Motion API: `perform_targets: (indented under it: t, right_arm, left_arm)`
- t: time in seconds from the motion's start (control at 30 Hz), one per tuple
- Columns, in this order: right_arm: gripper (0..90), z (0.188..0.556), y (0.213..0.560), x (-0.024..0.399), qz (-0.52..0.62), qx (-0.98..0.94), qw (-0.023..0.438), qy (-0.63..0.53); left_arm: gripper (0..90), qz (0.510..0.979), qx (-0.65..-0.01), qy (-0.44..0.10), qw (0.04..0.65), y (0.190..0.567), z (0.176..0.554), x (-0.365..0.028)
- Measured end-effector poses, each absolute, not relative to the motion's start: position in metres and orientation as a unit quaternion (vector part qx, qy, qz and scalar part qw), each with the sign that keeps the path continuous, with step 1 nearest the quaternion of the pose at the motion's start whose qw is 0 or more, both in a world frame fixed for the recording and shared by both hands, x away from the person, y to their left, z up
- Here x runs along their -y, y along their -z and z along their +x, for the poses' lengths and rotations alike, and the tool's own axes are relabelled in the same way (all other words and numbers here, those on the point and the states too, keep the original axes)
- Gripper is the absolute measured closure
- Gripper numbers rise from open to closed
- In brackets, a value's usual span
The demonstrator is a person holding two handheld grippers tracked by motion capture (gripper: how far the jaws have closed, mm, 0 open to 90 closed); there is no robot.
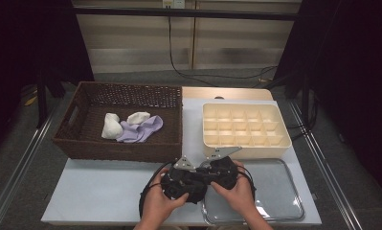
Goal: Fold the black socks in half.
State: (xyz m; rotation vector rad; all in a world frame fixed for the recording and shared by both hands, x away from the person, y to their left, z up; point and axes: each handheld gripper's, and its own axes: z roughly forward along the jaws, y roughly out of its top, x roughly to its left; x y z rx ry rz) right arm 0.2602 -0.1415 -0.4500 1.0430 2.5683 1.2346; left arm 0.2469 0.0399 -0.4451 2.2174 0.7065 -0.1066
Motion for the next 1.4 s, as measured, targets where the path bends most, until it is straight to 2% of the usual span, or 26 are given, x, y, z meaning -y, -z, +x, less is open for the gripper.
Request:
perform_targets:
  t: [0.13,0.47,0.6,0.7,0.77,0.83,1.13,1.4]
  right_arm:
    - [78.8,0.262,0.455,0.142,0.351,-0.845,0.047,-0.401]
    - [79.0,0.263,0.457,0.143,0.347,-0.848,0.050,-0.397]
    - [79.1,0.263,0.457,0.143,0.345,-0.849,0.052,-0.396]
    - [79.0,0.262,0.456,0.143,0.346,-0.851,0.055,-0.391]
    - [79.1,0.263,0.456,0.143,0.345,-0.852,0.056,-0.390]
    - [79.0,0.263,0.456,0.144,0.348,-0.852,0.057,-0.388]
    - [78.8,0.265,0.457,0.145,0.345,-0.851,0.060,-0.391]
    - [78.7,0.265,0.458,0.145,0.348,-0.851,0.061,-0.388]
  left_arm:
    - [84.2,0.872,-0.279,0.044,0.400,0.445,0.247,-0.040]
    - [69.4,0.861,-0.289,0.041,0.417,0.439,0.252,-0.051]
    - [67.6,0.854,-0.297,0.030,0.425,0.431,0.254,-0.061]
    - [68.5,0.853,-0.305,0.018,0.423,0.427,0.255,-0.069]
    - [76.4,0.857,-0.310,0.024,0.412,0.426,0.254,-0.071]
    - [78.7,0.858,-0.307,0.031,0.410,0.428,0.252,-0.070]
    - [76.6,0.878,-0.287,0.029,0.382,0.447,0.247,-0.053]
    - [76.7,0.875,-0.288,0.027,0.388,0.450,0.246,-0.051]
